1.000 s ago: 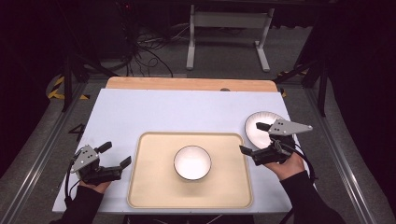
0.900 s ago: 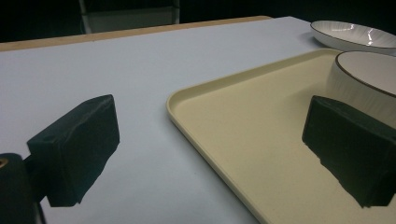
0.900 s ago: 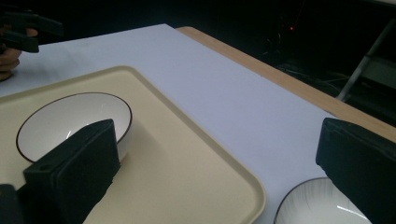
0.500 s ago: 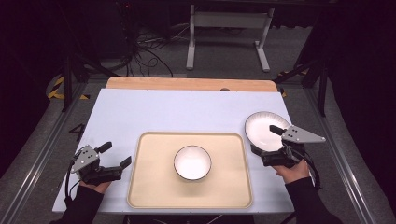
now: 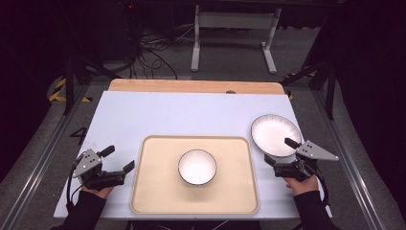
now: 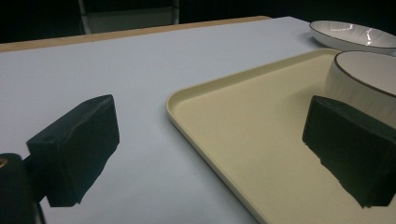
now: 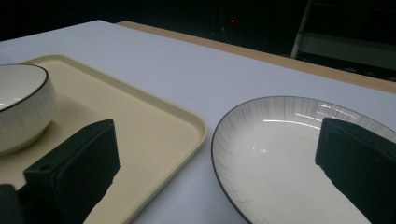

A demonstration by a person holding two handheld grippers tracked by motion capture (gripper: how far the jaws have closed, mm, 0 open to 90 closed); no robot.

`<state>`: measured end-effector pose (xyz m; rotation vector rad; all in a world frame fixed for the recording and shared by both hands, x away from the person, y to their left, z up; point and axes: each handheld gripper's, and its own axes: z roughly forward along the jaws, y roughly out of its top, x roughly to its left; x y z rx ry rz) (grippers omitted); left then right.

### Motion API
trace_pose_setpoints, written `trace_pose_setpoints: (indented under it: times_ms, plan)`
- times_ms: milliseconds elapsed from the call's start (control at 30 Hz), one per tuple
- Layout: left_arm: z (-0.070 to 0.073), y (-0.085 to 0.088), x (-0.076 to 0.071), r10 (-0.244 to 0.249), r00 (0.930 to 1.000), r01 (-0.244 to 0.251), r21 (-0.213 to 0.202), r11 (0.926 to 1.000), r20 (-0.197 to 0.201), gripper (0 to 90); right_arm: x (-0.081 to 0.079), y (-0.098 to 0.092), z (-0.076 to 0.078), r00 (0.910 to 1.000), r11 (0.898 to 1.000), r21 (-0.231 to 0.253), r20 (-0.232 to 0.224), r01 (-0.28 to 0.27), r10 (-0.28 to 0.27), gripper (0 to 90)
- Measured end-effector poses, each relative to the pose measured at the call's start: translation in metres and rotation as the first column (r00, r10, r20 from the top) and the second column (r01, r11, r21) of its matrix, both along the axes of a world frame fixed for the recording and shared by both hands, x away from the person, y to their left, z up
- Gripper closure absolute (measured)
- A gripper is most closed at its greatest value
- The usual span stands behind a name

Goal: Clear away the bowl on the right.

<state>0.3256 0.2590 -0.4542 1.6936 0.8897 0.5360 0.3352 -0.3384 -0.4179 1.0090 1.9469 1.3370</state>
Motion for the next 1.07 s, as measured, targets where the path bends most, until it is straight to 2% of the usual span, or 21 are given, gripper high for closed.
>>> trace_pose_setpoints:
  times_ms: [300,467,667,1067]
  plan:
    - [0.001,0.0,-0.002,-0.018,0.9997,0.018,-0.01,0.9998,0.016,4.0,-0.001,-0.003,-0.017,0.9997,1.0,0.005,0.023,0.007,-0.007,0.2]
    - [0.001,0.001,-0.002,-0.025,0.9996,0.026,-0.011,0.9996,0.014,3.9,0.0,-0.001,-0.022,0.9998,0.999,-0.029,0.012,0.019,-0.019,0.2]
    - [0.0,0.001,-0.002,-0.033,0.9993,0.033,-0.013,0.9994,0.019,4.0,-0.003,0.002,-0.022,0.9993,0.998,-0.06,0.038,-0.007,0.009,0.9]
    - [0.0,-0.001,-0.001,-0.03,0.9994,0.03,-0.007,0.9995,0.015,4.3,-0.006,0.001,-0.023,0.9979,0.999,-0.048,0.061,-0.021,0.024,0.8]
